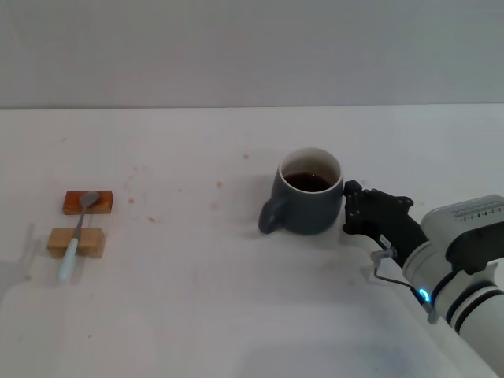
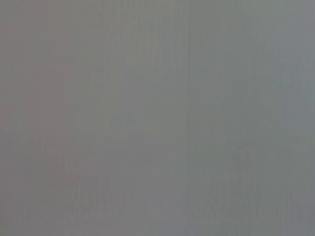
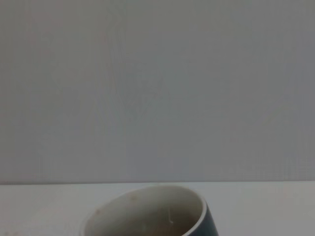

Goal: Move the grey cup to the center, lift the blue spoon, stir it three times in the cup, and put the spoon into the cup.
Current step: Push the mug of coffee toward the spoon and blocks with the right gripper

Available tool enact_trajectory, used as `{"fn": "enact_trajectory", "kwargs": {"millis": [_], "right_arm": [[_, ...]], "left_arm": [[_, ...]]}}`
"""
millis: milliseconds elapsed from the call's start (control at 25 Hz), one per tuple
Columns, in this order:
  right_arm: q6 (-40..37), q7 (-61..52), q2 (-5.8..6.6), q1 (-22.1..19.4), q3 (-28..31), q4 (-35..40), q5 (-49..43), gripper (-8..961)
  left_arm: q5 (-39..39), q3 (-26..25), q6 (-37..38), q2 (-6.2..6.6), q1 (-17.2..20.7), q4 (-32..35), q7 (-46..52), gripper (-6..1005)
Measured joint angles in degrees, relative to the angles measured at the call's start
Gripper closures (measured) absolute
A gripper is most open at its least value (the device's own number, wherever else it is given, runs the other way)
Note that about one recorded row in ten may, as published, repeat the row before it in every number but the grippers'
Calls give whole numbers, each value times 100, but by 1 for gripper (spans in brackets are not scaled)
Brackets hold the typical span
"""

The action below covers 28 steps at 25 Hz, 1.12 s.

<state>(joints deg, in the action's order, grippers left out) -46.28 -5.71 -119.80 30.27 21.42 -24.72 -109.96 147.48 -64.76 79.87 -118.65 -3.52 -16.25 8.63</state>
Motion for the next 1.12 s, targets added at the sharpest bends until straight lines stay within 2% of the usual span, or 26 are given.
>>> {"fn": "enact_trajectory", "kwargs": {"millis": [1120], "right_arm": [[-13,0,10,246,287,301,11,954]], "left_arm": [[0,-37,56,9,-15,53,15,166]]}}
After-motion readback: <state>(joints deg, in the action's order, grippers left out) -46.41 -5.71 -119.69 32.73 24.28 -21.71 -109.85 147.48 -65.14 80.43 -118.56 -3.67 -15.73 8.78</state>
